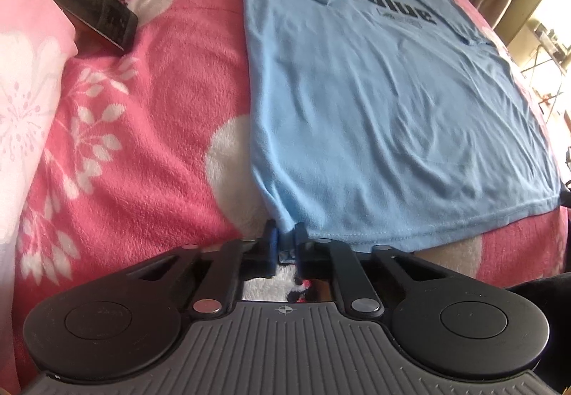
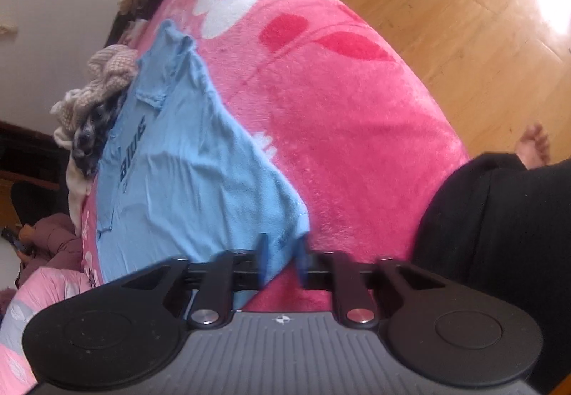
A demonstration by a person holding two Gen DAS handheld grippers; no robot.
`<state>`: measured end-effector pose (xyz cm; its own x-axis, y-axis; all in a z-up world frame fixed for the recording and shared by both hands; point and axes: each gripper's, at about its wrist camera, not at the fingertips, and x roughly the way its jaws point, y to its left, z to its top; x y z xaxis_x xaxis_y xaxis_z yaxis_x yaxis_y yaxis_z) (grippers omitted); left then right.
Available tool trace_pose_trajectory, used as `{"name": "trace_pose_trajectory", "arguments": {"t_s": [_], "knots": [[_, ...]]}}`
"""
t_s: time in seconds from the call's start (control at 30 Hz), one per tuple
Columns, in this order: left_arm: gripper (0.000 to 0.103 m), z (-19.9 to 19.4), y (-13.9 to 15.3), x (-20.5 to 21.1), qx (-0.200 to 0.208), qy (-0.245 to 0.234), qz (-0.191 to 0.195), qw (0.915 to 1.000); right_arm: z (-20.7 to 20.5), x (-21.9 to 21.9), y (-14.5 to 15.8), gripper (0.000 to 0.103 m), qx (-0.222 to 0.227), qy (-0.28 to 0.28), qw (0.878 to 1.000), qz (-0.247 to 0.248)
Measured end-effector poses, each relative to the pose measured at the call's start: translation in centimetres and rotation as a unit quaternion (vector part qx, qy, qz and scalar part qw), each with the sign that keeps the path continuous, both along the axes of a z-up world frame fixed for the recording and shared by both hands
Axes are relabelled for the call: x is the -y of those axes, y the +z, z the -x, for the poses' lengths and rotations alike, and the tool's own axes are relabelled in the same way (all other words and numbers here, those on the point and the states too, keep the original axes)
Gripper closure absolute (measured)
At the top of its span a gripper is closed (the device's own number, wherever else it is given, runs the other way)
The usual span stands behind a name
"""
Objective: Fold clothes
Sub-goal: 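Grasp the t-shirt hem with the left gripper while the right gripper grasps beside it, then lift the hem with both grippers and fold it toward the collar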
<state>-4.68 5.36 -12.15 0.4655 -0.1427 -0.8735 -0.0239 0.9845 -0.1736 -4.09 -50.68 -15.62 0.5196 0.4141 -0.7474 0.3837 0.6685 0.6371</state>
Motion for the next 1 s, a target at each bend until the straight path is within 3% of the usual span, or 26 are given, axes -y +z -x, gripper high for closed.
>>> {"name": "trace_pose_trajectory", "arguments": {"t_s": [0.3, 0.6, 1.0], "knots": [[0.102, 0.8, 3.2, -1.5, 0.060, 0.050, 0.018, 0.9968, 1.0, 0.5, 2.2, 0.103, 0.045, -0.033, 0.998, -0.032], [0.102, 2.1, 7.4, -2.1, 0.123, 0.080, 0.020, 0.9890, 3.0, 0.0, 6.3, 0.103, 0.093, -0.052, 0.994, -0.030], [0.102, 4.5, 8.9, -4.2, 0.133, 0.094, 0.043, 0.9856, 7.6, -0.6, 9.0, 0.103, 0.109, -0.058, 0.992, -0.037]]}}
